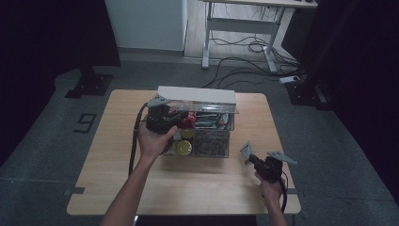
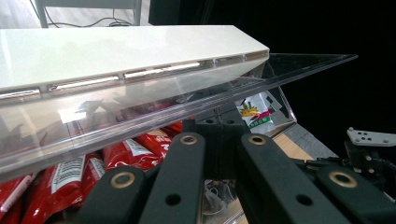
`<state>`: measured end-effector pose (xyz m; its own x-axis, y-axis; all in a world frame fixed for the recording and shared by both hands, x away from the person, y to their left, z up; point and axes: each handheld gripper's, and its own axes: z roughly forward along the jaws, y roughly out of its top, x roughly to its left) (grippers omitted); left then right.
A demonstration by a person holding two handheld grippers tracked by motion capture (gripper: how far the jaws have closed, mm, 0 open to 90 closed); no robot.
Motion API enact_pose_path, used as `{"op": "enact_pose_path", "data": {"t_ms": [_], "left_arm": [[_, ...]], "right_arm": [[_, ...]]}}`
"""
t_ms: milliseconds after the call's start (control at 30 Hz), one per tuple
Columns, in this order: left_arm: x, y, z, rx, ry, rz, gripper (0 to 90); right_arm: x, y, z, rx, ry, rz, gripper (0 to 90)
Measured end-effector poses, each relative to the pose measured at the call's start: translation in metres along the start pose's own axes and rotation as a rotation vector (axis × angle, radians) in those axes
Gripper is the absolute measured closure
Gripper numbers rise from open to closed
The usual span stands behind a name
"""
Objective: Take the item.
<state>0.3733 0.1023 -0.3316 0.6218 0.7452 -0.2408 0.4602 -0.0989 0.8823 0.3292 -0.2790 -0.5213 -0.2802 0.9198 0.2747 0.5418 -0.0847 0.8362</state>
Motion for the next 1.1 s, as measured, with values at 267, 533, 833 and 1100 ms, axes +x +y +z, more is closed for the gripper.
{"op": "enact_pose_path", "data": {"t_ms": [267, 533, 833, 1100], "left_arm": [[0.0, 0.0, 0.001, 0.002, 0.0, 0.001, 90.0], [-0.001, 0.0, 0.001, 0.001, 0.001, 0.001, 90.0], [-0.001, -0.001, 0.001, 0.003, 0.001, 0.001, 90.0], [-0.002, 0.0, 0.002, 0.008, 0.005, 0.006, 90.0]], "right_arm": [[-0.01, -0.005, 0.004, 0.012, -0.027, 0.02, 88.3], [-0.021, -0.006, 0.003, 0.009, -0.059, 0.039, 85.8], [-0.032, -0.011, 0.003, 0.03, -0.104, 0.055, 80.5], [-0.039, -0.017, 0.004, 0.069, -0.154, 0.054, 73.3]]}}
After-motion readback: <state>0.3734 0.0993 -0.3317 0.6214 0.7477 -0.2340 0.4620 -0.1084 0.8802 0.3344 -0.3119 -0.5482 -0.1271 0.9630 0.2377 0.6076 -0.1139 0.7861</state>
